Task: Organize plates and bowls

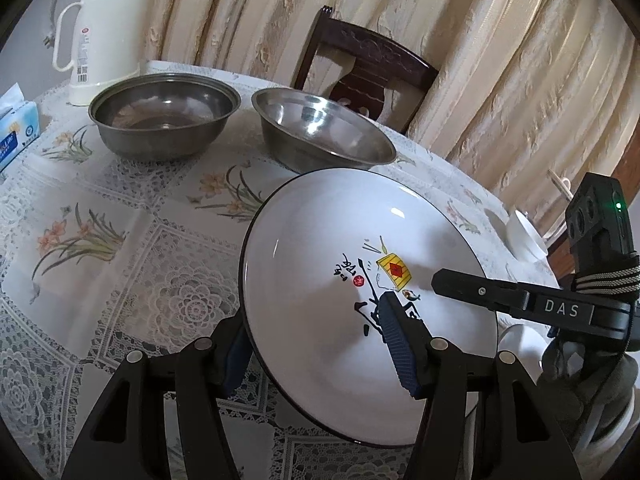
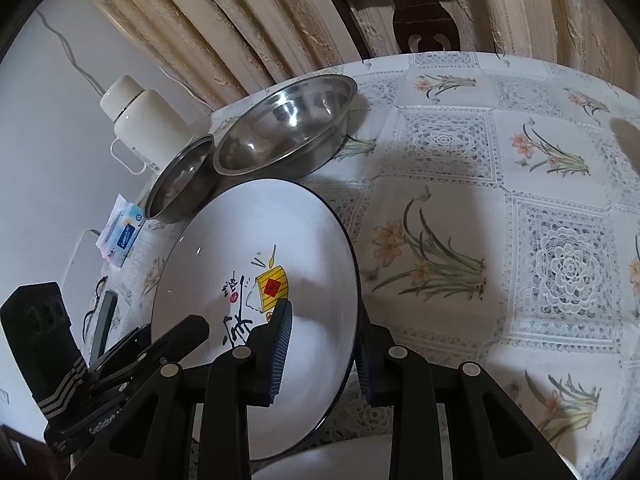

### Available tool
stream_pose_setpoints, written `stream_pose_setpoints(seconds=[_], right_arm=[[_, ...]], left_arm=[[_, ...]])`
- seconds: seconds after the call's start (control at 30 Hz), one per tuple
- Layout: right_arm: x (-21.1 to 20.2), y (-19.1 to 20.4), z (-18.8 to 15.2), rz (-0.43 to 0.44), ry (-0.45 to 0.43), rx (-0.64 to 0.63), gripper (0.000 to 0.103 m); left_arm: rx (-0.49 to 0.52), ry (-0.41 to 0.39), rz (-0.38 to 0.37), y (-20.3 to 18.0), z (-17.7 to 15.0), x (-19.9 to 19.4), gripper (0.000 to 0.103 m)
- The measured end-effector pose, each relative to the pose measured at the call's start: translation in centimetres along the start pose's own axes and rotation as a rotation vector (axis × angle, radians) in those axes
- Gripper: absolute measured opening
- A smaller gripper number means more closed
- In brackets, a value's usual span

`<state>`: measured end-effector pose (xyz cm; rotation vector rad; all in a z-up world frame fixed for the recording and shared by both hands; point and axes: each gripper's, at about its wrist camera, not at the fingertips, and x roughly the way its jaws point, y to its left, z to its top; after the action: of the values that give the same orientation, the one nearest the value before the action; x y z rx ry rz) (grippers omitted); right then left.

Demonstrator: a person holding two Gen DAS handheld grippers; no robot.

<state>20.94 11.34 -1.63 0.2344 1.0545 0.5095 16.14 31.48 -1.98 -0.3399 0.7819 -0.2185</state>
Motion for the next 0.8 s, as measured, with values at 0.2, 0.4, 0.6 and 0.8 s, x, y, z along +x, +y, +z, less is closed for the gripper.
stream_pose_setpoints(seconds=[0.2,0.4,0.6,0.8], right_arm=[[-0.7,0.3,0.0,0.010,-0.010,0.012,0.031],[-2.4,1.1,0.0,0.025,-0.032,-0.004,0.031],[-4.3,0.7,-0.8,0.025,-0.056,0.010,0.031],[-7.0,-0.4,-2.7,0.039,-0.090,0.047,0.031]], left_arm=[[-0.016,-0.006,-0.010,0.0,0.1,-0.4,0.060],[-0.056,0.015,-0.012,0.3,0.0,-0.3,0.060],[-0.038,0.026,-0.021,-1.0,0.0,-1.3,0.060],[0.003,0.035,-0.056,-3.4,-0.3,-2.8,0.060]])
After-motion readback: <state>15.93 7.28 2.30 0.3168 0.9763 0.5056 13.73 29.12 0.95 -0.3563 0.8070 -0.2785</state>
